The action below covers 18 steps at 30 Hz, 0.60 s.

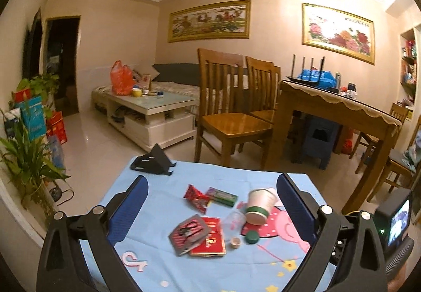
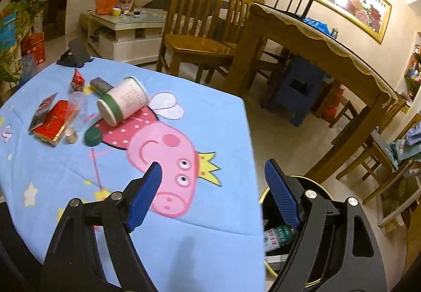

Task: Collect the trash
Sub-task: 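Move both grippers back over the table toward the paper cup, then grasp the white paper cup with the right gripper while the left grasps the clear plastic cup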

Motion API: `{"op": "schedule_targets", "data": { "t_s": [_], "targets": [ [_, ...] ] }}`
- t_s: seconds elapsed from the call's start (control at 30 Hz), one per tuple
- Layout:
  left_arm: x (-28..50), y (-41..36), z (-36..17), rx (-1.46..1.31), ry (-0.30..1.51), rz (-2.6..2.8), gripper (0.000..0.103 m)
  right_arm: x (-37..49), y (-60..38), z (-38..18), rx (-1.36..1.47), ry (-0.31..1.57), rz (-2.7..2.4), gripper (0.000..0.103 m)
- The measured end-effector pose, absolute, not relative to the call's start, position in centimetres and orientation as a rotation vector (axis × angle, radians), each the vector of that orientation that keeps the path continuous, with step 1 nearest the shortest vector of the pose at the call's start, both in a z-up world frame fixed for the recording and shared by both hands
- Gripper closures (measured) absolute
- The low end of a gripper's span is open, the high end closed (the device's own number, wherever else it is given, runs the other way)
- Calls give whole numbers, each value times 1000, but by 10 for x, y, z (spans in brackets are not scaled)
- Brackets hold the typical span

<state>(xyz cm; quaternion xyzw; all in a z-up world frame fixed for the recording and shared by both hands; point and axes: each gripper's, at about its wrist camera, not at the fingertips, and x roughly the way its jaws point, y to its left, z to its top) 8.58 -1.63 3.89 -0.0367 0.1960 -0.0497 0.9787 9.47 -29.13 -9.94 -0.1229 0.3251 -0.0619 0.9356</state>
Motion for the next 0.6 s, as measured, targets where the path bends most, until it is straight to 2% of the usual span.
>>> {"op": "schedule_targets", "data": {
  "t_s": [0.53,0.6],
  "targets": [
    [112,27,20,-114,448,-60,8,116,-259,-111,-54,728,15,23],
    [115,29,17,-115,454,-55,8,127,-256,-111,6,751,42,19]
  ]
}}
